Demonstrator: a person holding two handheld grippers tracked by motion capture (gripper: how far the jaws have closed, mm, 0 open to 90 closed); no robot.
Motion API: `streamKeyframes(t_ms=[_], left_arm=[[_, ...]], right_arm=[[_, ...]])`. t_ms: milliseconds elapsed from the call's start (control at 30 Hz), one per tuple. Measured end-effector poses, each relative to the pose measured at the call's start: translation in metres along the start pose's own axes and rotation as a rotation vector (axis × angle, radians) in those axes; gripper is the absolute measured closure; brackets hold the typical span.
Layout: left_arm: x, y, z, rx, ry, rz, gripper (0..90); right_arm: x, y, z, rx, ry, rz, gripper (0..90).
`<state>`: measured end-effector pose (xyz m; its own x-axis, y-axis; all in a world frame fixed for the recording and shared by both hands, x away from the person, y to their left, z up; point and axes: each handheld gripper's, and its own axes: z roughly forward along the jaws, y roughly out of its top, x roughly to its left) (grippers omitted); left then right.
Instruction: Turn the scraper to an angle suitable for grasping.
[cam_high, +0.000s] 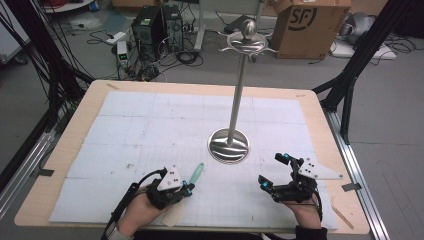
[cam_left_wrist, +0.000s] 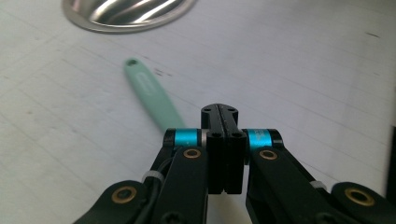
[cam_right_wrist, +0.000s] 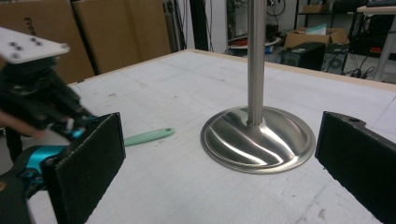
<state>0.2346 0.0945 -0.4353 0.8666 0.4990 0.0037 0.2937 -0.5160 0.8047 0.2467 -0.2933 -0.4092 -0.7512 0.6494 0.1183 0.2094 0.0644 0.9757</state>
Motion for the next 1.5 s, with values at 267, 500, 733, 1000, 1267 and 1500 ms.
streamKeyframes(t_ms=[267,500,733,1000,1267,1500], left_arm=[[-0.022,-0.011,-0.004,0.068,-0.022,-0.008,89.8],[-0.026,-0.013,-0.005,0.095,-0.006,-0.028,89.8],[-0.024,-0.018,-0.012,0.093,0.011,-0.012,89.8],[-0.013,-0.026,-0.024,0.105,0.035,-0.009,89.8],[0.007,-0.038,-0.039,0.094,0.050,-0.037,89.8],[0.021,-0.045,-0.049,0.094,0.071,-0.052,89.8]], right_arm=[[0.002,0.000,0.001,0.002,0.002,-0.006,0.3],[0.001,0.000,0.001,0.003,0.000,-0.003,0.4],[0.001,0.000,0.001,0.001,0.004,-0.005,0.4],[0.001,0.000,0.000,-0.008,0.001,-0.003,0.4],[0.002,0.000,0.001,-0.001,0.003,-0.006,0.4],[0.001,0.000,0.001,0.000,0.003,-0.006,0.4]])
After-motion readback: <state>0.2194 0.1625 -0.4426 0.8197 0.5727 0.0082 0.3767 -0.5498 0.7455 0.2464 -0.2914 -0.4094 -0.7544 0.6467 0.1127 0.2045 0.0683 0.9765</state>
